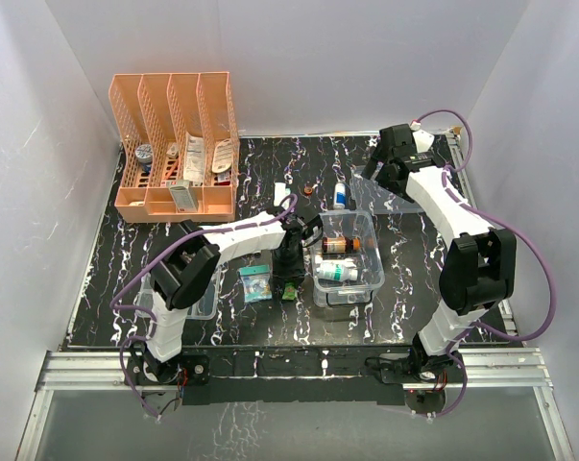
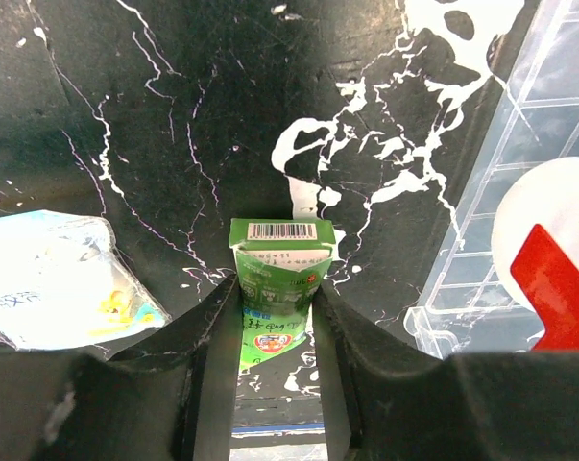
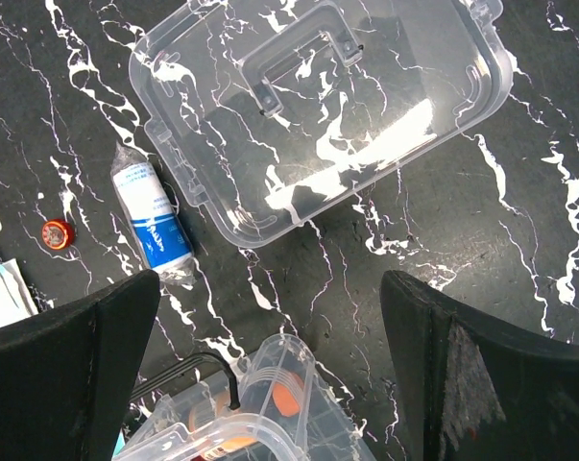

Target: Organize the medicine kit

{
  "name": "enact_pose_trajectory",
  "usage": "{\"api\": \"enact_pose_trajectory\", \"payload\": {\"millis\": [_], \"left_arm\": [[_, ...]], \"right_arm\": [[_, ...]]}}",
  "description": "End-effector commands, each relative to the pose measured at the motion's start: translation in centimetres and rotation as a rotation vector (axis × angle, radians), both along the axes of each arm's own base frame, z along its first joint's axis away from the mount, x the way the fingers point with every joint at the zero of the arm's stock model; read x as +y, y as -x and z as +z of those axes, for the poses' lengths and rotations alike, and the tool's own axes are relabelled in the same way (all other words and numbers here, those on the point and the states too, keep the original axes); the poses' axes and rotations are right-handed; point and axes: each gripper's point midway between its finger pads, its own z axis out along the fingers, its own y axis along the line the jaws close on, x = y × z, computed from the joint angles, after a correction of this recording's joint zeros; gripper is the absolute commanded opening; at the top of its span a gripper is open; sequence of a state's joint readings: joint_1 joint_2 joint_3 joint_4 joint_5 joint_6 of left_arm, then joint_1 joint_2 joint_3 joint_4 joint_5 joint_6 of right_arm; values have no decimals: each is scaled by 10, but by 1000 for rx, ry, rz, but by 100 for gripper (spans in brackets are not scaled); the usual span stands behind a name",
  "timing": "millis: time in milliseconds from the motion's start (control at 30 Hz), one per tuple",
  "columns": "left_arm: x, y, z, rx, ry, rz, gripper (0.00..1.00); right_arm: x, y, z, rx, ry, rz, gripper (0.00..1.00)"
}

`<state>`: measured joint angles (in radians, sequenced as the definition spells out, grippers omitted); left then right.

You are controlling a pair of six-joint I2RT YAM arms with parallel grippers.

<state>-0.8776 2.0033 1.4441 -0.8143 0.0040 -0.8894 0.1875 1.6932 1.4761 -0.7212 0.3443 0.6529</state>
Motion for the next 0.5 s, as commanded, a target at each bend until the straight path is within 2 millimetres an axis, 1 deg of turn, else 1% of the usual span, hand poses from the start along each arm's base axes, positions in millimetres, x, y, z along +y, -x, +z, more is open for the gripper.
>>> {"api": "enact_pose_trajectory", "payload": {"millis": [0, 300, 467], "left_arm": [[3, -4, 18, -59, 17, -35, 29], [10, -17, 46, -173, 40, -102, 33], [22, -28, 57, -209, 14, -146, 33]], "right_arm": [[-2, -6, 30, -103, -17, -14, 98], [2, -9, 29, -105, -33, -3, 99], [5, -13, 33, -115, -42, 2, 98]]}}
